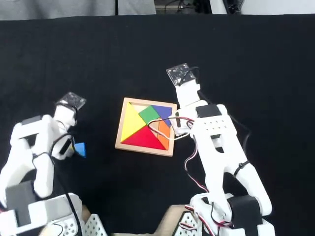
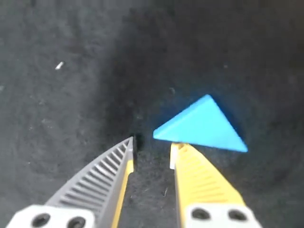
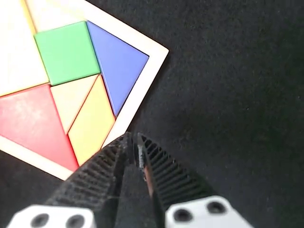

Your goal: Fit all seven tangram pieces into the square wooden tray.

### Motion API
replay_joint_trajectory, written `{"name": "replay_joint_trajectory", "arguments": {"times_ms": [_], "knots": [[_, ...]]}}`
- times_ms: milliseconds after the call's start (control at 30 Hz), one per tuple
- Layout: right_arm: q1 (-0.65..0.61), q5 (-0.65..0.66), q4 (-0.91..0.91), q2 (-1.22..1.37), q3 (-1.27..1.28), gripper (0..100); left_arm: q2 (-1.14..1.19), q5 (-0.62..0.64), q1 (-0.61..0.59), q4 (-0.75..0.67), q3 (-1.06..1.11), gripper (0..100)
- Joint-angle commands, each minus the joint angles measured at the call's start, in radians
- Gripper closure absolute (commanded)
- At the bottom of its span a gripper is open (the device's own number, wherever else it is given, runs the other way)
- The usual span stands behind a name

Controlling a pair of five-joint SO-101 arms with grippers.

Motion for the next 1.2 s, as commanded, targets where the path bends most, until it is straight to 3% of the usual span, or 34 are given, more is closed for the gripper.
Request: {"name": "replay_joint_trajectory", "arguments": {"times_ms": [0, 200, 467, 733, 900, 1000, 1067, 1167], "knots": [[0.006, -0.003, -0.018, -0.001, -0.002, 98.8, 0.046, 0.086, 0.024, -0.011, -0.107, 87], [0.006, 0.003, -0.044, -0.001, 0.008, 98.7, 0.046, 0.164, 0.107, -0.009, -0.113, 87], [0.006, 0.003, -0.097, -0.001, 0.041, 98.7, 0.044, 0.345, 0.245, 0.117, -0.194, 87], [0.006, 0.003, -0.097, -0.001, 0.041, 98.7, 0.023, 0.439, 0.292, 0.126, -0.219, 87], [0.006, 0.003, -0.097, -0.001, 0.041, 98.7, -0.183, 0.445, 0.329, 0.287, -0.231, 86], [-0.005, 0.003, -0.097, -0.001, 0.041, 98.7, -0.307, 0.448, 0.415, 0.358, -0.180, 77], [-0.021, 0.003, -0.097, -0.001, 0.042, 98.7, -0.354, 0.445, 0.453, 0.342, -0.119, 71], [-0.026, 0.003, -0.095, -0.001, 0.047, 98.7, -0.362, 0.408, 0.461, 0.262, -0.042, 69]]}}
